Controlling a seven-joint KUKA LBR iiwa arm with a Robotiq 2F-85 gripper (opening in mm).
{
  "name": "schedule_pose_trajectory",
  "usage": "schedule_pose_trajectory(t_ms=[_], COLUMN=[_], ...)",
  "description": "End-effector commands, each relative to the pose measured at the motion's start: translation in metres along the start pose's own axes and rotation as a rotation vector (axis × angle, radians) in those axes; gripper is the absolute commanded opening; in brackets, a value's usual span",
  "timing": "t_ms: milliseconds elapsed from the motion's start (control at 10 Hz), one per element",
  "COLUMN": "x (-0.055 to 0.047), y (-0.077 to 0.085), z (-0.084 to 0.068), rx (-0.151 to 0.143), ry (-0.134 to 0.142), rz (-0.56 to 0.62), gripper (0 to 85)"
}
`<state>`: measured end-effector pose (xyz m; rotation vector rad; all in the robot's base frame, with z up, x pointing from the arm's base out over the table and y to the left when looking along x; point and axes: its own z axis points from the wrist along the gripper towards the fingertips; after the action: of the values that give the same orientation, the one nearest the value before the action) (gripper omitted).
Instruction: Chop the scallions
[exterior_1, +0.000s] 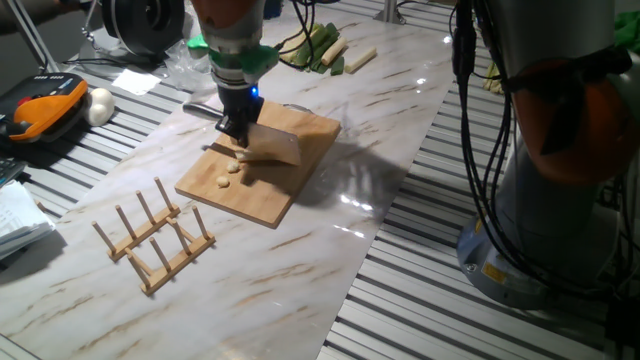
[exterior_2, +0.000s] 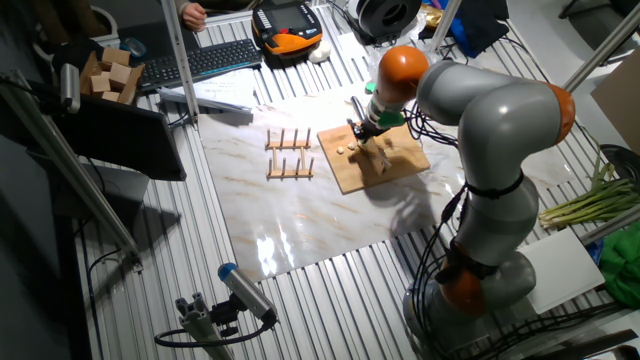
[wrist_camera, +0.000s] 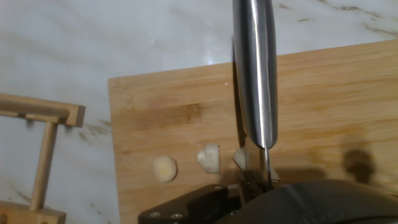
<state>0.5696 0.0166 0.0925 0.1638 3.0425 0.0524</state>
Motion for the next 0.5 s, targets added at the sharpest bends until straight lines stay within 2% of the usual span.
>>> schedule_pose_trajectory(t_ms=[0, 200, 300, 400], x=[-0.001, -0.007, -0.011, -0.011], y=[-0.003, -0.007, -0.010, -0.015], z=[-0.001, -0.002, -0.008, -0.012], rx=[0.013, 0.000, -0.041, -0.064], ry=[-0.006, 0.004, 0.047, 0.066], rz=[0.021, 0.027, 0.024, 0.011], gripper=[0.0, 0.0, 0.0, 0.0])
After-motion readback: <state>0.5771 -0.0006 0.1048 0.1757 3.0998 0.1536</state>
